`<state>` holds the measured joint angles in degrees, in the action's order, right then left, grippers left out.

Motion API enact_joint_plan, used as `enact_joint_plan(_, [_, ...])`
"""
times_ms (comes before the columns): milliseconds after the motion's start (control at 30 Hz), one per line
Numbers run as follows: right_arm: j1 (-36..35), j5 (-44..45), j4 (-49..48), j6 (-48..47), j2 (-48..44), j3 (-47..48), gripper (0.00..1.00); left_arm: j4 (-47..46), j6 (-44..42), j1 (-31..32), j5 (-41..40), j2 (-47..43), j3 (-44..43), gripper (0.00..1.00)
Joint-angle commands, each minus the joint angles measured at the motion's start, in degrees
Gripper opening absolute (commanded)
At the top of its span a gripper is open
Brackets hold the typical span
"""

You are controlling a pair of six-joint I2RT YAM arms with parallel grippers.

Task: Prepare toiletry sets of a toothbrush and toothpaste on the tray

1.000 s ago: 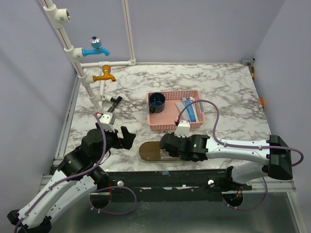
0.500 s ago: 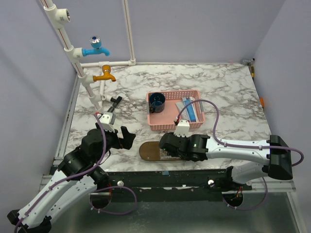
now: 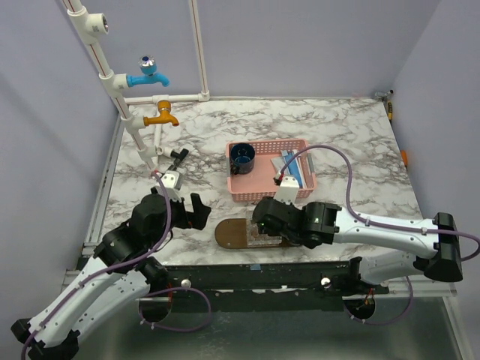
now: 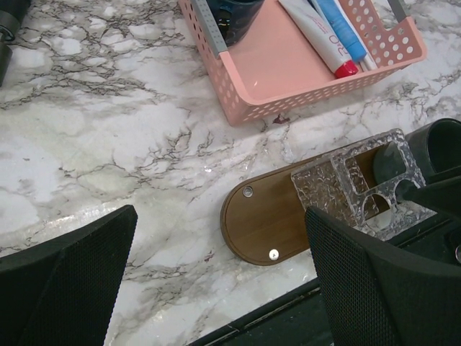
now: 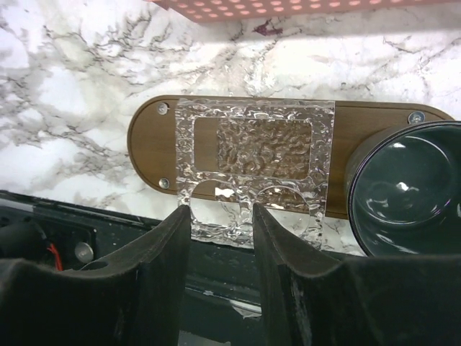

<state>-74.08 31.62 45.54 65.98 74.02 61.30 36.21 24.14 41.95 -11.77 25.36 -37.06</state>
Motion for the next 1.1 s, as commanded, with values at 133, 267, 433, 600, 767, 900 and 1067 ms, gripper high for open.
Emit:
enact_joint_plan(133, [-0.42,3.8,4.78,-4.16,-2.06,4.62,0.44,0.28,-1.15,-0.33,7.67,8.76,-6.6,0.99])
enact_joint_plan(267, [-0.45,2.22,4.63,-7.49,-2.86,5.59,0.44,-1.45,-2.39,-0.45,9.24,13.88,-10.41,0.99])
enact_joint_plan(433, [-0.28,2.89,6.14,-9.49,-4.23,6.02,0.46,-3.09,-4.42,-0.47,11.19,21.59,-15.26,0.99])
enact_joint_plan(600, [1.74,2.41,6.56,-12.4,-5.48,5.65,0.47,-4.68,-6.65,-0.9,14.47,30.42,-20.65,0.99])
enact_joint_plan(767, [5.27,0.83,5.63,-15.73,-7.0,3.48,0.47,-6.27,-9.39,-2.02,16.67,39.78,-27.42,0.99])
enact_joint_plan(900, [10.17,-2.62,3.45,-18.59,-8.13,0.85,0.47,-6.05,-10.69,-2.44,17.64,47.29,-33.54,0.97])
enact_joint_plan(1067, [14.22,-5.61,0.91,-21.47,-8.35,-0.47,0.47,-5.64,-10.13,-2.66,19.31,55.96,-40.64,0.95])
